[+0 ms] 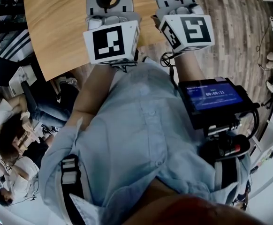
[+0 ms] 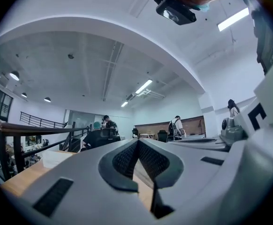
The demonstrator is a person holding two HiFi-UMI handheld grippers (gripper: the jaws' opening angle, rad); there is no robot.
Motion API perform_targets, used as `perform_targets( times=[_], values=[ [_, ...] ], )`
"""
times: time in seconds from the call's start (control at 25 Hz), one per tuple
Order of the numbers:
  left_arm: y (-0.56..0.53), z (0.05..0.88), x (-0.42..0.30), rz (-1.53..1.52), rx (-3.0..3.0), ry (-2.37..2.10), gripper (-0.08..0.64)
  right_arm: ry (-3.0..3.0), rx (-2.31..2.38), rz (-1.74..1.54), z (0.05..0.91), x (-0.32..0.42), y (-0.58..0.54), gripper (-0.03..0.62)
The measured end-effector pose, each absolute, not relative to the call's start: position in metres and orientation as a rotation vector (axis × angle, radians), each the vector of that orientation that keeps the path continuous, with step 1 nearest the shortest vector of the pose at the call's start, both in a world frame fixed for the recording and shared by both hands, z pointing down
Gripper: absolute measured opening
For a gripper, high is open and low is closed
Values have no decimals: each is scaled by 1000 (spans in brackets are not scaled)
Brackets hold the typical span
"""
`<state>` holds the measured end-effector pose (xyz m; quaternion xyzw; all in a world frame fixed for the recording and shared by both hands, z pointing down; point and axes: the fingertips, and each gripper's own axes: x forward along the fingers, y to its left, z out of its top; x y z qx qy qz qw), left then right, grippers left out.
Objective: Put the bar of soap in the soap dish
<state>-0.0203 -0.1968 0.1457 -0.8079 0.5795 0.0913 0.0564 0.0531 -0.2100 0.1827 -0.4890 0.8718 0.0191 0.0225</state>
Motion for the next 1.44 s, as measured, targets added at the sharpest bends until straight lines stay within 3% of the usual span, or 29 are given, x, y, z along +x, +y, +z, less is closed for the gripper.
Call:
perform_targets(
  times=[1.44],
  values=[
    [-209,139,-15,308,-2418,1728,6,2692,-1451,192,161,53,-222,6]
  ],
)
